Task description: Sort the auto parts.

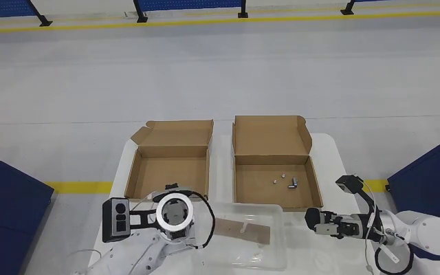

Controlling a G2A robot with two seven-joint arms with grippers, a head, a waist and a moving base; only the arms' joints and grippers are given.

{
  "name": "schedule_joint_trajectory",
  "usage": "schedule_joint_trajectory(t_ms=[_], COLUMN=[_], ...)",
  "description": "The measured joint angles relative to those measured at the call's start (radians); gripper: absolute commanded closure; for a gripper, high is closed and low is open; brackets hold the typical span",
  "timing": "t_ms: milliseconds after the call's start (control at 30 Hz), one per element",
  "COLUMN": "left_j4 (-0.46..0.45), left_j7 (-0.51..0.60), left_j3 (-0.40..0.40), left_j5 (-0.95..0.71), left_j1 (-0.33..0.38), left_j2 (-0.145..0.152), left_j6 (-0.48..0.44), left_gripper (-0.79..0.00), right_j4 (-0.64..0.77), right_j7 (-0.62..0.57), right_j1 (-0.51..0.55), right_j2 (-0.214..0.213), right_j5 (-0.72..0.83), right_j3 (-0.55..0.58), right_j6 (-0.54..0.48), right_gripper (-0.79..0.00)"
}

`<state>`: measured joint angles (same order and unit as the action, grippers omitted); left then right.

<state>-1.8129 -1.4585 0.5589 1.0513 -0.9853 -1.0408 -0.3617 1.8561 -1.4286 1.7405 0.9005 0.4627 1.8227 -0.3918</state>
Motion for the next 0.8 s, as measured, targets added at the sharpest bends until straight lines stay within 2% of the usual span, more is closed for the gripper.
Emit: schedule_joint_trajectory(t_ms=[133,333,600,800], left_j4=[0.058,0.044,-0.001,-0.025], left_j7=[0.059,0.131,0.068,0.071], left_j3=[0.025,0.070,0.102,0.110], left_j5=[0.072,0.124,0.071,0.033], left_j1=[-0.007,-0.044,-0.083,-0.085], left_j2=[0.000,-0.001,-0.021,-0.040], left_j6=[-0.022,-0.028,-0.065,-0.071], left_gripper=[0.000,0.000,0.000,0.000], right_j4=[0.000,0.000,0.000,0.000], right_j7=[0.000,0.000,0.000,0.000], right_j1=[0.000,0.000,0.000,0.000], right_j2=[0.000,0.000,0.000,0.000], right_j5=[0.000,0.000,0.000,0.000], right_j3=[0.000,0.000,0.000,0.000], right_j6=[0.000,0.000,0.000,0.000], right_gripper=[-0.785,-0.785,-0.785,-0.785])
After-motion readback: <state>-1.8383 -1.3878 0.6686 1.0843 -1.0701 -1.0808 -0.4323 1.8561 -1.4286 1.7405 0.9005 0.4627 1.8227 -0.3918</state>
